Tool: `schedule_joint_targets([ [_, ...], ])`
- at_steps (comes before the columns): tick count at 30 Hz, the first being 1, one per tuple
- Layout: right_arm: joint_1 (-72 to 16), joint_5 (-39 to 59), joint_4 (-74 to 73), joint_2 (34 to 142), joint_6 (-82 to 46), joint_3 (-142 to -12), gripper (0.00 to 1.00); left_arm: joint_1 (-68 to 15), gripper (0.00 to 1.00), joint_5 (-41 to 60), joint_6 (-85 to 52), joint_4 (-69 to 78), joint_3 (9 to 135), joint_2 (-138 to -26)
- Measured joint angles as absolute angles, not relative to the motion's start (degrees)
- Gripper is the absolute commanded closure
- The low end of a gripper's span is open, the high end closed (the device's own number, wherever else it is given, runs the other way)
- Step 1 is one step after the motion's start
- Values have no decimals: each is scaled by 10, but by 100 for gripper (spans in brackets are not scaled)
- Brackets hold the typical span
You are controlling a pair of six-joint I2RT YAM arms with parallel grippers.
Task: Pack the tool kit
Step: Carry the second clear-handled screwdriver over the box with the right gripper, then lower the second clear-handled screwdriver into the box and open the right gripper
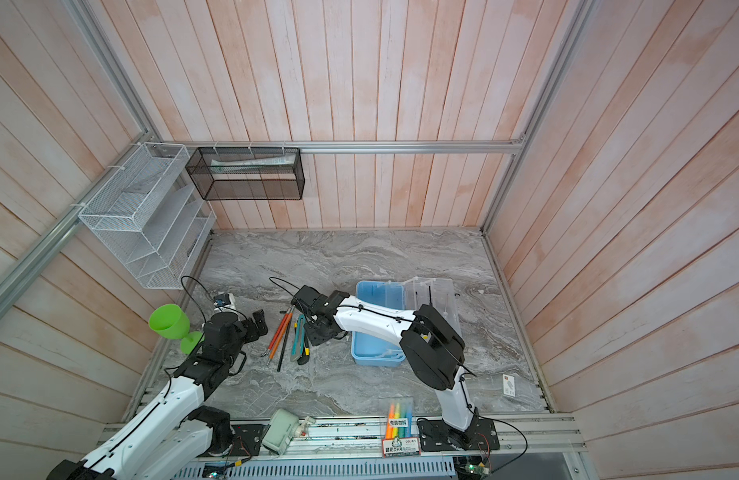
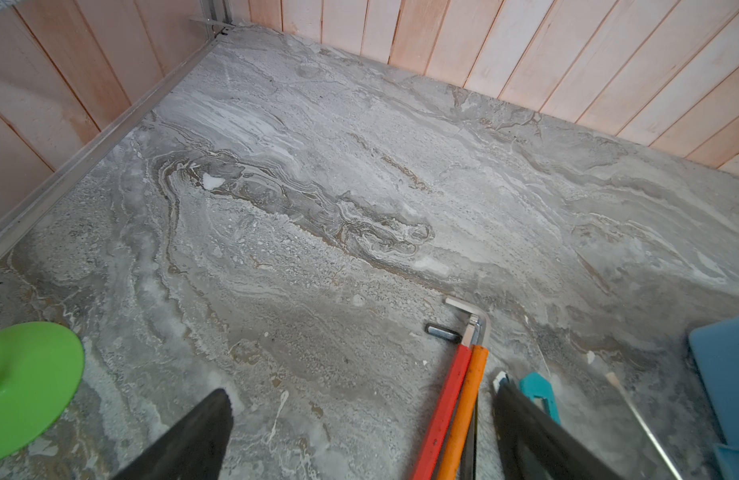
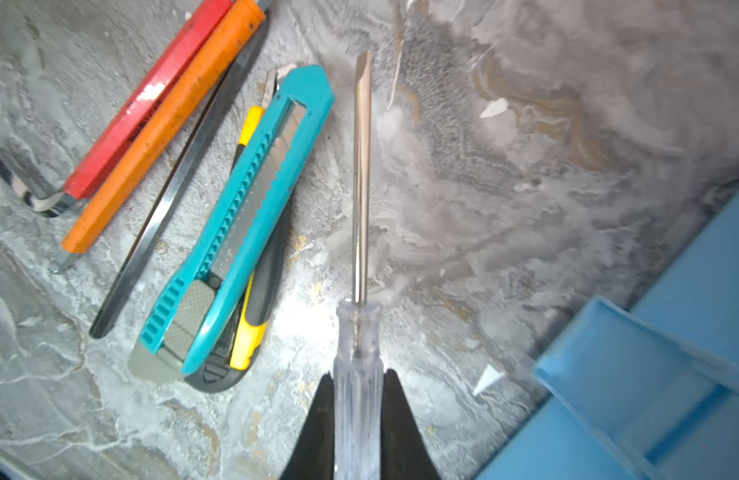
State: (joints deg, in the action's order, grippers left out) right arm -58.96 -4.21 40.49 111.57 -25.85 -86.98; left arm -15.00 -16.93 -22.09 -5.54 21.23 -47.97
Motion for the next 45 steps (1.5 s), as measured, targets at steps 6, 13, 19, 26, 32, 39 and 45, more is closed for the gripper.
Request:
schedule_joint_targets([
  [6,-565,-60,432,1044,-268,-832,100,-150,0,-169,-221,-55,212,-479],
  [13,-500,-84,478,938,-270,-797,100,-150,0,-169,-221,-55,212,-479],
  [19,-407,-105,516,861,-279,-772,100,-150,0,-169,-221,-55,212,-479],
  [26,-303,-119,567,802,-283,-737,100,-150,0,-169,-221,-55,212,-479],
  [32,-243,-136,608,766,-285,-703,100,-150,0,-169,-221,-55,212,-479],
  [39,-215,-155,640,759,-295,-688,100,-150,0,-169,-221,-55,212,-479],
  [45,-201,-186,661,761,-300,-687,100,-150,0,-169,-221,-55,212,-479],
])
